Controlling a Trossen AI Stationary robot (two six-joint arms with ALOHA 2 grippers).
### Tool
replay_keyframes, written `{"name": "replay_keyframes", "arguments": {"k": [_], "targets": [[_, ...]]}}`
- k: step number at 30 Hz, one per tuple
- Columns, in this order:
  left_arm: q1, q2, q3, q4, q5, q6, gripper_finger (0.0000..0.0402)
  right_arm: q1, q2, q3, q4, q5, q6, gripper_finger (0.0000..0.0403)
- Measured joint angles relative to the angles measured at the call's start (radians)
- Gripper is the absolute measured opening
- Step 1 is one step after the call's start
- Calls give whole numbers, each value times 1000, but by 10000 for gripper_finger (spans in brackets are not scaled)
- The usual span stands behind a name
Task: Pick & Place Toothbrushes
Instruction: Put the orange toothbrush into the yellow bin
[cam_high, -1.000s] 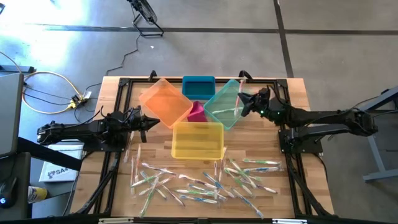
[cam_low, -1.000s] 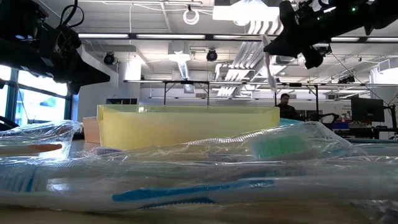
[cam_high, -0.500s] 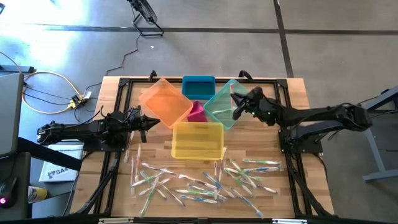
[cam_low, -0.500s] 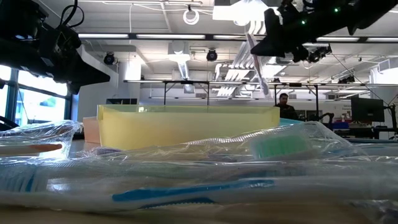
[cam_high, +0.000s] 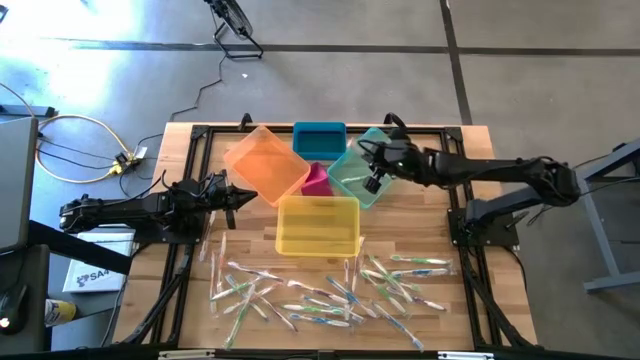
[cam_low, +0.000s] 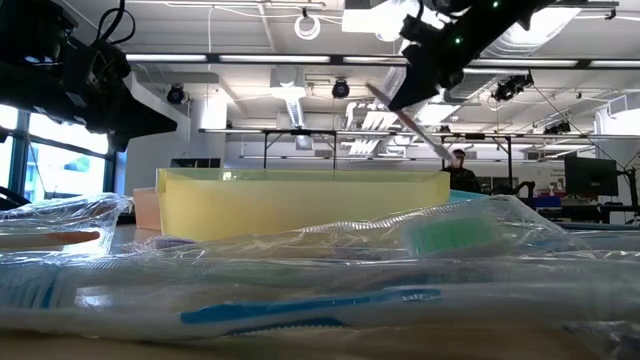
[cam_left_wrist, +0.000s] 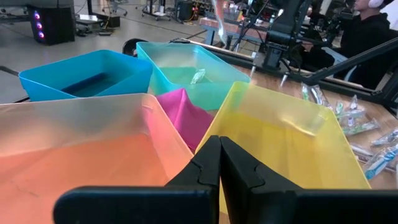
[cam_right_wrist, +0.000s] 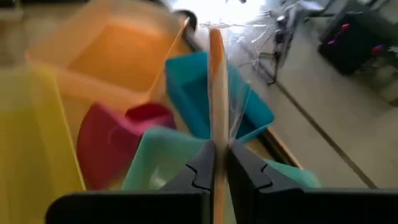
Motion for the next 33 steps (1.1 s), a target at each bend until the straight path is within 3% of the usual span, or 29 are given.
{"name": "replay_keyframes", "arguments": {"k": [4, 15, 33], "targets": [[0, 0, 0, 0, 0, 0, 0, -46, 56, 0, -6, -124, -55, 15], [0, 0, 0, 0, 0, 0, 0, -136, 166, 0, -29, -257, -220, 15], [0, 0, 0, 0, 1, 0, 0, -157, 235, 0, -110, -258, -383, 15]]}}
